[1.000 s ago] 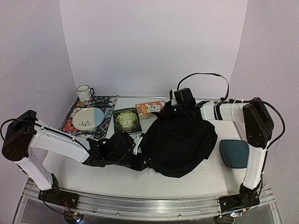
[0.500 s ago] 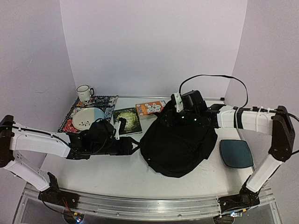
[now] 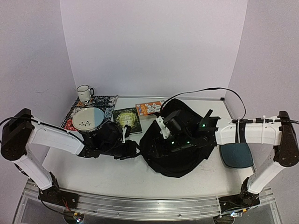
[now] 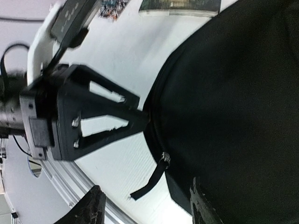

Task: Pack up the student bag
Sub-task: Pick up the largest pocket of the bag from the student bag.

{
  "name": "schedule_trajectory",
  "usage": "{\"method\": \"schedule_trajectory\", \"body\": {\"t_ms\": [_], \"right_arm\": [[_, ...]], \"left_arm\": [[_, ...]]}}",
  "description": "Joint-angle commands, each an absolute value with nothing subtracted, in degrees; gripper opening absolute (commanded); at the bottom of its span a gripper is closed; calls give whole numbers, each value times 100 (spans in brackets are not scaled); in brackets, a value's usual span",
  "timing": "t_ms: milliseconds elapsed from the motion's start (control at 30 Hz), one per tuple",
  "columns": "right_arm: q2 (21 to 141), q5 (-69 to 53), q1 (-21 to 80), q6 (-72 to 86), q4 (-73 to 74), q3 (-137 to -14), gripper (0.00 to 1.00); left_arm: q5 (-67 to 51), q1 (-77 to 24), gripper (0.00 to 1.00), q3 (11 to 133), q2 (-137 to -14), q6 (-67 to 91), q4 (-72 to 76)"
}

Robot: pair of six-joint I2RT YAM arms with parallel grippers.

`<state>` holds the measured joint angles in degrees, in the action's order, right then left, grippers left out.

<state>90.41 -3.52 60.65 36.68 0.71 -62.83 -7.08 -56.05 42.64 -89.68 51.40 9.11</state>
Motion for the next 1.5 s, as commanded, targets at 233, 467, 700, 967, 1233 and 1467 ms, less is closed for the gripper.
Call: {"method": "schedule_trajectory", "body": {"t_ms": [233,467,700,967,1233,1467], "right_arm": [[9693,-15,6601,3958,861,-6632,59],[9967,124,6670,3899,892,-6965,56],[10176,496,6672,4008,1209,-7148,45],[10120,560,6681,4037,1393,-7032,29],[9955,531,6698,3982,1498,-6897,0],[9465,581,6707,3973,1703,-6499,0]], "left_arm": [[-1244,-5596,41,4621,-9385,5419,1359],[-1315,-5607,37,4665,-9445,5440,1430],[-1354,-5616,30,4681,-9484,5458,1485],[-1345,-5612,26,4682,-9503,5451,1503],[-1288,-5607,10,4734,-9544,5351,1521],[-1115,-5249,0,4587,-9297,5101,1495]]}}
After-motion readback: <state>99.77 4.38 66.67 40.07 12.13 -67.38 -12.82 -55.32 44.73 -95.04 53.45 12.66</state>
